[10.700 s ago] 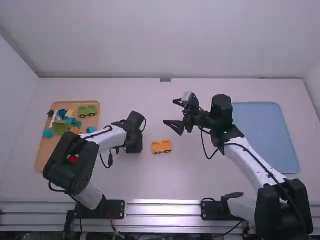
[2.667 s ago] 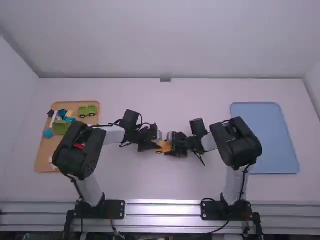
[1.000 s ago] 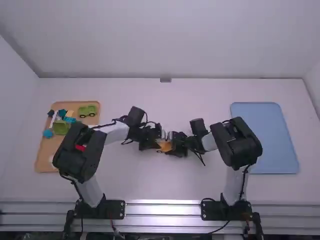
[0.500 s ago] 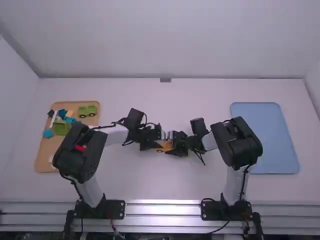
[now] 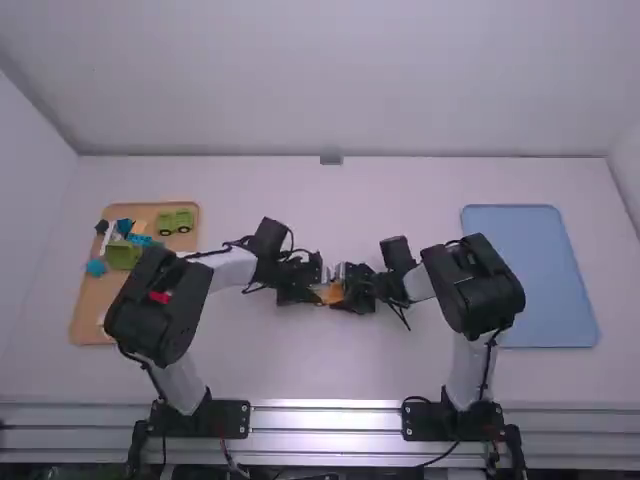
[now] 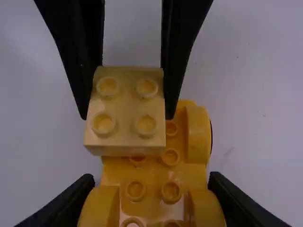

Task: Assemble lego blocks to make yellow taxi

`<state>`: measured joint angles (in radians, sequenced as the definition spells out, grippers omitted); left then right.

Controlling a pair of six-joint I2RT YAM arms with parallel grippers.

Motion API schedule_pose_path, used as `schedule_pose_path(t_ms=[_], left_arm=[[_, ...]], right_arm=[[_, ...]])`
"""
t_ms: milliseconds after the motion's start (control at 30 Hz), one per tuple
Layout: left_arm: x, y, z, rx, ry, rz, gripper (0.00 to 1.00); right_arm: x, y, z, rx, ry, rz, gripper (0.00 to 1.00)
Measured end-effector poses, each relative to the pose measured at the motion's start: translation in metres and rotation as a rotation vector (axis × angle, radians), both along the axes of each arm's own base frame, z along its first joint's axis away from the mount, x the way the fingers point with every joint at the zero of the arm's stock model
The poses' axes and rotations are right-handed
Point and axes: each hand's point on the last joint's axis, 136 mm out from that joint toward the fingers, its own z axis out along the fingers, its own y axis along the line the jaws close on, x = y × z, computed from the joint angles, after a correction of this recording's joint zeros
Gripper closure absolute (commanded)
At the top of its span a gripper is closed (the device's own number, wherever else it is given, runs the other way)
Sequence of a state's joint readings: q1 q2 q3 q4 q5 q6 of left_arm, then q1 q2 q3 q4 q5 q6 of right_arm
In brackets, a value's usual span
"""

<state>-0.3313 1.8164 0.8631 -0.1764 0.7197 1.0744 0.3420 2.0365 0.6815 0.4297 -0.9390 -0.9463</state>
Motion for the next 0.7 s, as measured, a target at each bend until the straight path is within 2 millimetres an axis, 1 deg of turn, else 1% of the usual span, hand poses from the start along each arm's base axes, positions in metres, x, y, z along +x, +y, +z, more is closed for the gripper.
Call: schedule_pose_path(t_ms=[100,267,500,633,667,700], left_arm=[[0.001,-0.001,0.001,-0.004,-0.007,0.0,0.98],[0.011,-0.002,0.002,-0.005,-0.04,0.019,0.98],[0.01,-0.001,0.001,0.0,-0.027,0.028,0.98],[0.009,-0.001,0.001,-0.002,-0.024,0.027,0.93],[0.009,-0.001,0.002,-0.002,-0.026,0.027,0.91],[0.01,-0.001,0.002,-0.003,-0.032,0.028,0.86]], right_arm=[[0.0,0.0,0.0,-0.002,-0.001,-0.001,0.47],[-0.001,0.0,0.0,0.002,0.002,0.004,0.47],[-0.001,0.0,0.0,0.002,0.003,0.004,0.47],[-0.001,0.0,0.0,0.003,0.002,0.004,0.47],[-0.001,0.0,0.0,0.002,0.002,0.004,0.47],[-0.001,0.0,0.0,0.002,0.002,0.003,0.47]])
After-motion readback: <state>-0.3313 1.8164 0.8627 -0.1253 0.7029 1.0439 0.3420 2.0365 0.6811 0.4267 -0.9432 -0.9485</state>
